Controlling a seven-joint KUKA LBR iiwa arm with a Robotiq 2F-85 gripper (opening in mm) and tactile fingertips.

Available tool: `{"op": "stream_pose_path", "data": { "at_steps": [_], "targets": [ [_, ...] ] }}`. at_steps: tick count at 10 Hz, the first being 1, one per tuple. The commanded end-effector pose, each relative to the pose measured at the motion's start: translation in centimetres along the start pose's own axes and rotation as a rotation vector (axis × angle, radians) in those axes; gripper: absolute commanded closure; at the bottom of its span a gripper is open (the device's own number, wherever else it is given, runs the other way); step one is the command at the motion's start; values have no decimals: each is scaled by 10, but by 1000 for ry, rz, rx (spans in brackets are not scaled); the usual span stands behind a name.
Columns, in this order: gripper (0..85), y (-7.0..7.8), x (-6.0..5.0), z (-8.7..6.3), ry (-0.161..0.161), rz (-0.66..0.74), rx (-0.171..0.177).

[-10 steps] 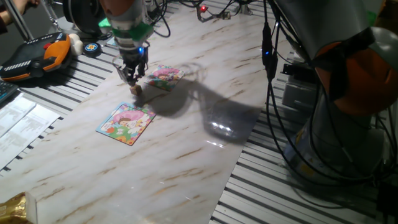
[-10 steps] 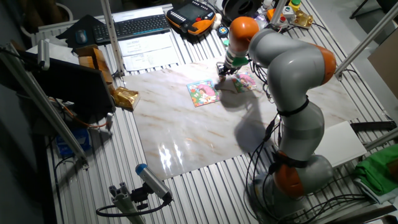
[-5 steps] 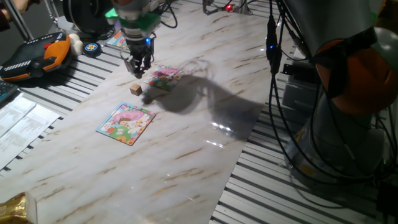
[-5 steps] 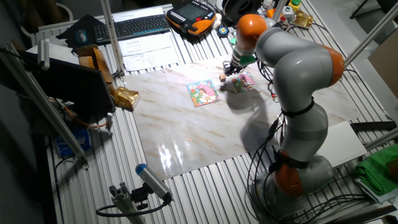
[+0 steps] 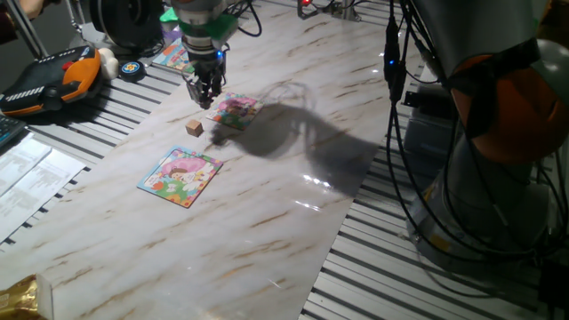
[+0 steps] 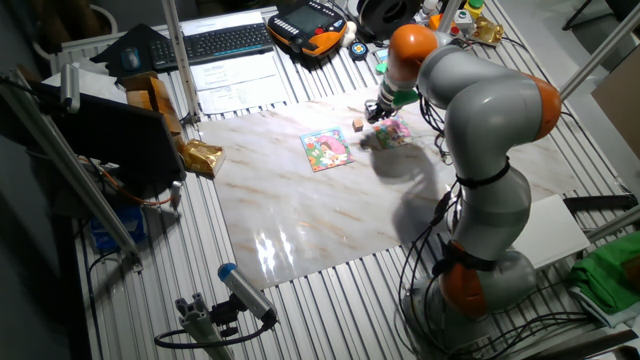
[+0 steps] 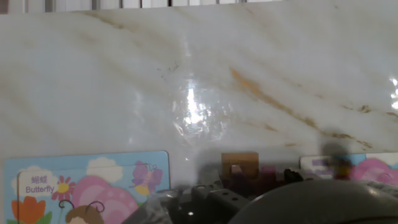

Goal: Assemble one piece of a puzzle

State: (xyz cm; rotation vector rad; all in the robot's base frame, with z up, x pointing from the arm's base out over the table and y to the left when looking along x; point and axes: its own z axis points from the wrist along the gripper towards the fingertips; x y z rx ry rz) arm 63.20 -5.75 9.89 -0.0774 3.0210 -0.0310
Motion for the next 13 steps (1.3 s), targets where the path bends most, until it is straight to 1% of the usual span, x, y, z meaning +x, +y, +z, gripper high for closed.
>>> {"op": "stream_pose_path", "data": {
  "at_steps": [1,2,3,4,5,6,7,8,9,11,12,13],
  "targets": [
    [683,-2,2,-1,0,1,-1],
    [687,-1,3,-2,0,-1,-2],
    [690,4,3,-2,-2,2,-12],
    [693,14,1,-2,-3,14,-21],
    [700,33,-3,-2,2,30,-15],
    [700,47,-4,-3,6,33,-6],
    [700,52,-2,-3,8,32,8],
    [700,46,-1,-6,8,30,8],
    [700,33,-3,-7,8,19,16],
    [700,14,-4,-9,13,-2,11],
    [700,9,-3,-9,10,-9,12],
    [700,9,-3,-8,7,-12,12]
  ]
}}
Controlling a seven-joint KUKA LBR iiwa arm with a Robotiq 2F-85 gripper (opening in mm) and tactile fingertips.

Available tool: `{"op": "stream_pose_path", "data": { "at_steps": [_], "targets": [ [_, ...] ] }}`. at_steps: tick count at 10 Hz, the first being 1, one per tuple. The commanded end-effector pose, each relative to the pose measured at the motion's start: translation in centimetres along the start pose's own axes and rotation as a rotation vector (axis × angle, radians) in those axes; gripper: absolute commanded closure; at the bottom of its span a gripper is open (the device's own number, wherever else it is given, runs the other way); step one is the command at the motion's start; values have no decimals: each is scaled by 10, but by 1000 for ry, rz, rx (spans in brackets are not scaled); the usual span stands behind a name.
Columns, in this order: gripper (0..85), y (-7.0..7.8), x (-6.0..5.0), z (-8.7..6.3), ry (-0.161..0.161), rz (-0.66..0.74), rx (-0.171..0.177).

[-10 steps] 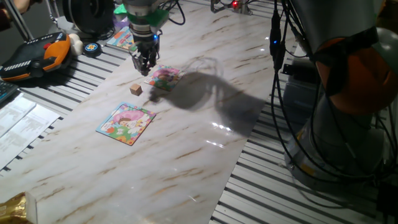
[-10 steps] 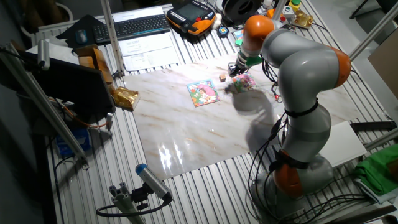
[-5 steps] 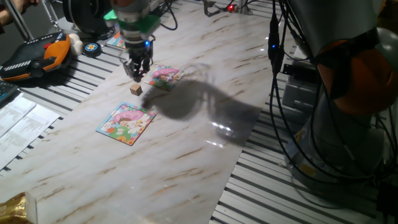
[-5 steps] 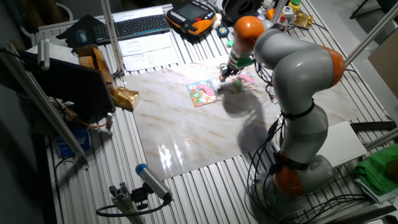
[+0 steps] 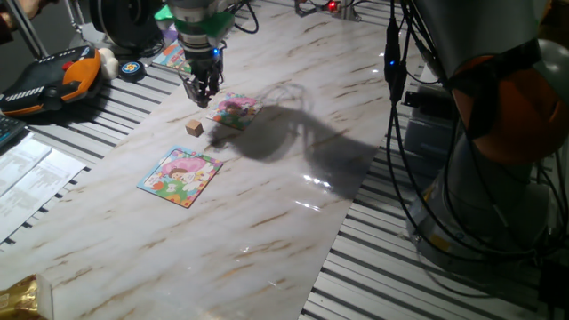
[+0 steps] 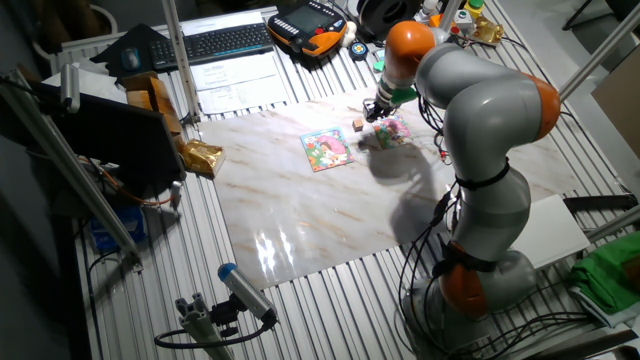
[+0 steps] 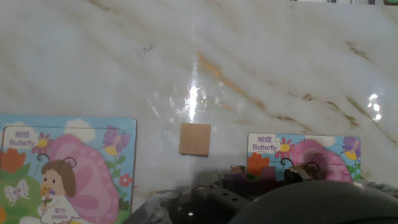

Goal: Assemble one piece of a puzzle

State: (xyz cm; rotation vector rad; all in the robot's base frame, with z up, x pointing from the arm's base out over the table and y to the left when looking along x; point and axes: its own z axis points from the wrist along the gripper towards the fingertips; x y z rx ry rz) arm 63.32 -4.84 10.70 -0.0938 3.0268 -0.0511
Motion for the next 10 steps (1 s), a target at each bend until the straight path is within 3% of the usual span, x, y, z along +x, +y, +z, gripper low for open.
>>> {"op": "stream_pose_path", "data": {
  "at_steps": [1,5,8,10],
  "targets": [
    [703,0,0,0,0,8,-1],
    [707,0,0,0,-3,69,-46],
    [710,-2,1,4,-8,55,-56],
    [710,-26,0,4,7,31,-19]
  ]
}}
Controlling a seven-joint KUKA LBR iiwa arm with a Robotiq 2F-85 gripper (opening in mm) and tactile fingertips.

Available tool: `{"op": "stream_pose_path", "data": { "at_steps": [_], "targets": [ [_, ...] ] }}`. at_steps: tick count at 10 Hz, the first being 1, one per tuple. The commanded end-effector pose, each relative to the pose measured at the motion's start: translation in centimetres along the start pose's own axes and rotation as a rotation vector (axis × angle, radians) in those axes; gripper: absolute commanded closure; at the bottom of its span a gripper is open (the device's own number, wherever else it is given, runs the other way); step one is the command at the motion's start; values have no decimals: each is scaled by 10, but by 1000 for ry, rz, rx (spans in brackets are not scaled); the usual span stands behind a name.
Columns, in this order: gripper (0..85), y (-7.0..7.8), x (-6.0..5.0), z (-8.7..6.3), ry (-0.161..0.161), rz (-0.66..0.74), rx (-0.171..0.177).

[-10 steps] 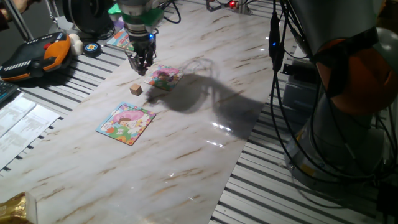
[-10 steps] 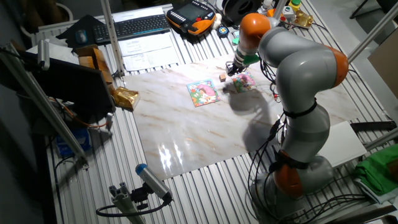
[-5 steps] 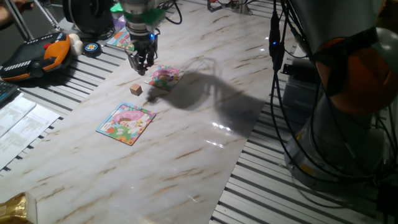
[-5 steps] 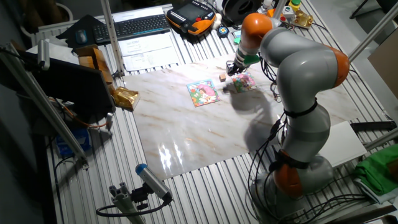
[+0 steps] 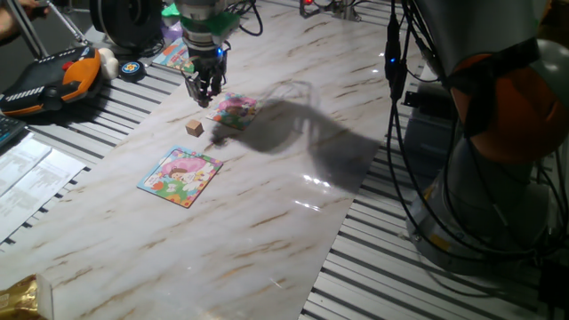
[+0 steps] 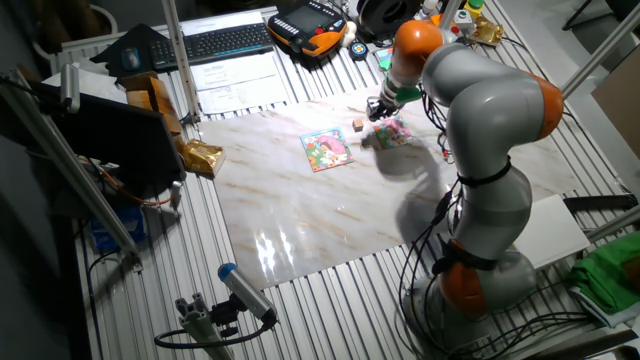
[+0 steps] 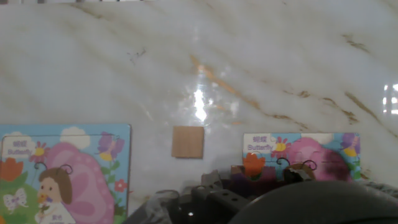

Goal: Assemble one piece of a puzzle

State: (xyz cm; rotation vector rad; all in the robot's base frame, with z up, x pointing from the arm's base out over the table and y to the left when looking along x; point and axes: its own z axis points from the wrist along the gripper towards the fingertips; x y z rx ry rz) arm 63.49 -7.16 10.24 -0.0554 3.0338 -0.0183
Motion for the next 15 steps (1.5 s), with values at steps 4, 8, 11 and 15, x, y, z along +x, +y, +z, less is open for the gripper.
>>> {"op": "stream_pose_path", "data": {
  "at_steps": [4,8,11,15],
  "targets": [
    [710,-53,17,17,8,-12,-14],
    [713,-71,30,25,13,-12,17],
    [713,-66,33,33,3,-6,-1],
    [713,-65,33,35,1,-11,-13]
  ]
}}
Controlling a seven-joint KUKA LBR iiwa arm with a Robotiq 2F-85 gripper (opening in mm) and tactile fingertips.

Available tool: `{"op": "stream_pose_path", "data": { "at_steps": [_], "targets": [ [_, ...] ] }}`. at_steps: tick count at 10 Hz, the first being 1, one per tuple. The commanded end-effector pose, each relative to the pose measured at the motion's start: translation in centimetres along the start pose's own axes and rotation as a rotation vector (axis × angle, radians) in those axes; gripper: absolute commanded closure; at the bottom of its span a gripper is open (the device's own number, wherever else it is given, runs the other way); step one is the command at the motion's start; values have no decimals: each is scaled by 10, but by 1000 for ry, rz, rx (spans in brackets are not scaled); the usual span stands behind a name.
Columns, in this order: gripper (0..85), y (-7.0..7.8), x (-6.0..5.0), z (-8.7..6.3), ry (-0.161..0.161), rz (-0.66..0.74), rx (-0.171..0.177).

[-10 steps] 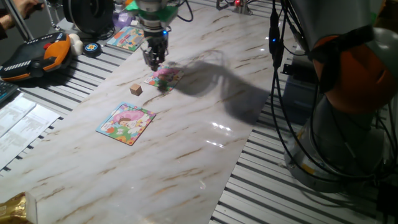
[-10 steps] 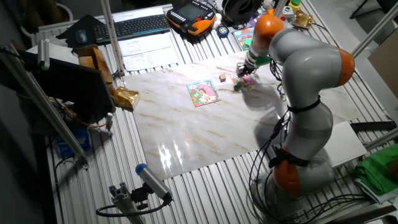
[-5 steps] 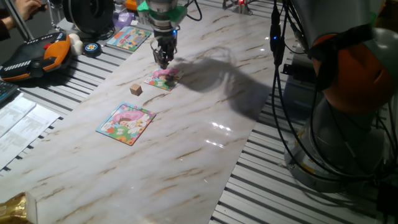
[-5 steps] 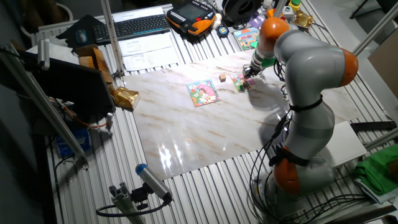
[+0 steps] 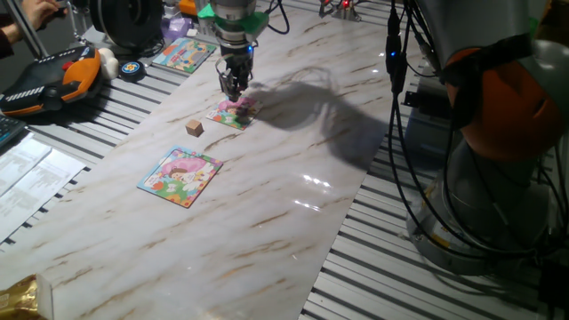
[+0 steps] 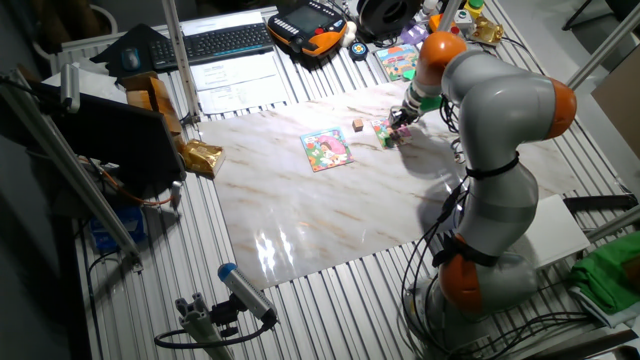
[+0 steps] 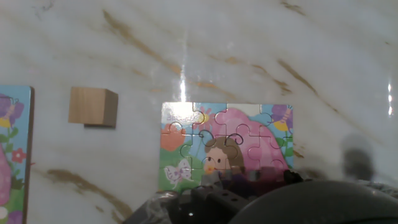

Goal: Assemble one piece of a puzzle

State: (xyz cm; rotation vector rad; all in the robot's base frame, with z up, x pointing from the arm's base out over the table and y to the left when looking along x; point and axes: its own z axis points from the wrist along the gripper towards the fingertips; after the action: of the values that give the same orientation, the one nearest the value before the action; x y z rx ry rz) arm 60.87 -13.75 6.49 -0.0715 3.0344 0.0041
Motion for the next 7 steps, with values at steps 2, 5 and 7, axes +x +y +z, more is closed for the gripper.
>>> {"op": "stream_pose_path", "data": {
  "at_steps": [2,5,7],
  "targets": [
    [717,0,0,0,-2,14,-12],
    [720,0,0,0,7,10,-11],
    [720,-1,3,4,8,-25,0]
  ]
}}
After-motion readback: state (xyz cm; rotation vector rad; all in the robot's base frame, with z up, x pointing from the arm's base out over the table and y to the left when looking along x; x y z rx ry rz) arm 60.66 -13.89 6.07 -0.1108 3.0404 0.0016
